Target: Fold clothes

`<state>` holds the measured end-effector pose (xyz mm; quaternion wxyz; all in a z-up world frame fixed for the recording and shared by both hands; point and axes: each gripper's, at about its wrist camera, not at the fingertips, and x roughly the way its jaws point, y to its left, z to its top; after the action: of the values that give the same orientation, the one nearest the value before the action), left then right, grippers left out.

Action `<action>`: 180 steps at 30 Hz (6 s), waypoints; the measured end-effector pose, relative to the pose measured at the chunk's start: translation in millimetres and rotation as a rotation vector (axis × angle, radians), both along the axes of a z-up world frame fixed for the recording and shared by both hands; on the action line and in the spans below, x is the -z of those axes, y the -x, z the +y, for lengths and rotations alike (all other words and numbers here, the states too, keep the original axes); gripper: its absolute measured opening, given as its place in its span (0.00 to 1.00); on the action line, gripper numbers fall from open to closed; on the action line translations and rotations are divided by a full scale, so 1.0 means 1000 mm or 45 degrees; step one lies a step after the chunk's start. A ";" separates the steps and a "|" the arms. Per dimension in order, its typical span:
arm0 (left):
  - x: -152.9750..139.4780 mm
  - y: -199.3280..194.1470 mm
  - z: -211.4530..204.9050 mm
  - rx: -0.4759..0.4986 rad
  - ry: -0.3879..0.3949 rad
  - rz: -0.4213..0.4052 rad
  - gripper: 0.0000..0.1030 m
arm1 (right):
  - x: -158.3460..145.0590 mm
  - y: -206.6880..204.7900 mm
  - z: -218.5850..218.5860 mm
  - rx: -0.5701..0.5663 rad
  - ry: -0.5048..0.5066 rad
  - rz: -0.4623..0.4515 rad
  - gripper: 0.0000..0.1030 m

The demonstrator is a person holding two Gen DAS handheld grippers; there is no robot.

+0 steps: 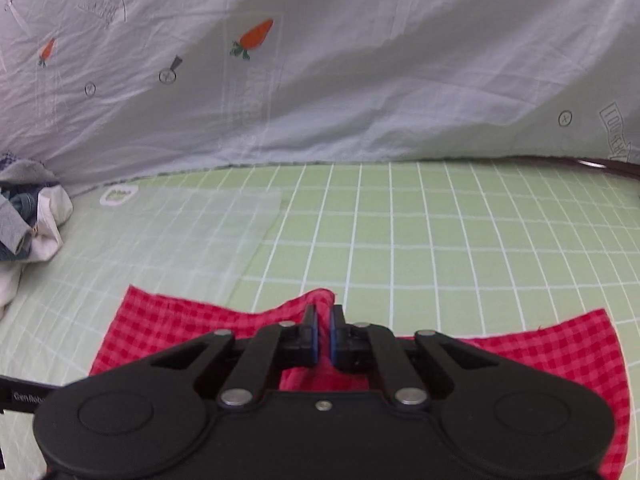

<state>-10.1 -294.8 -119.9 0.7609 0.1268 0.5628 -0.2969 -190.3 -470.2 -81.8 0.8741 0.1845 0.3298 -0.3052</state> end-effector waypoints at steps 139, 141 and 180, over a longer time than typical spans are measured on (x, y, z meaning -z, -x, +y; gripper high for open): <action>-0.056 0.173 0.003 0.112 0.332 0.202 0.42 | 0.036 0.298 -0.005 0.635 -0.457 0.031 0.86; -0.054 0.162 0.019 0.027 0.263 0.154 0.43 | 0.031 0.281 0.000 0.558 -0.444 -0.003 0.86; -0.029 0.145 0.032 0.117 0.087 0.150 0.43 | 0.029 0.170 0.065 0.126 -0.727 -0.275 0.03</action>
<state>-155.3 -262.9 -91.4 0.7159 0.1088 0.5897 -0.3576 -360.7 -405.3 -110.6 0.8010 0.4698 0.2980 -0.2209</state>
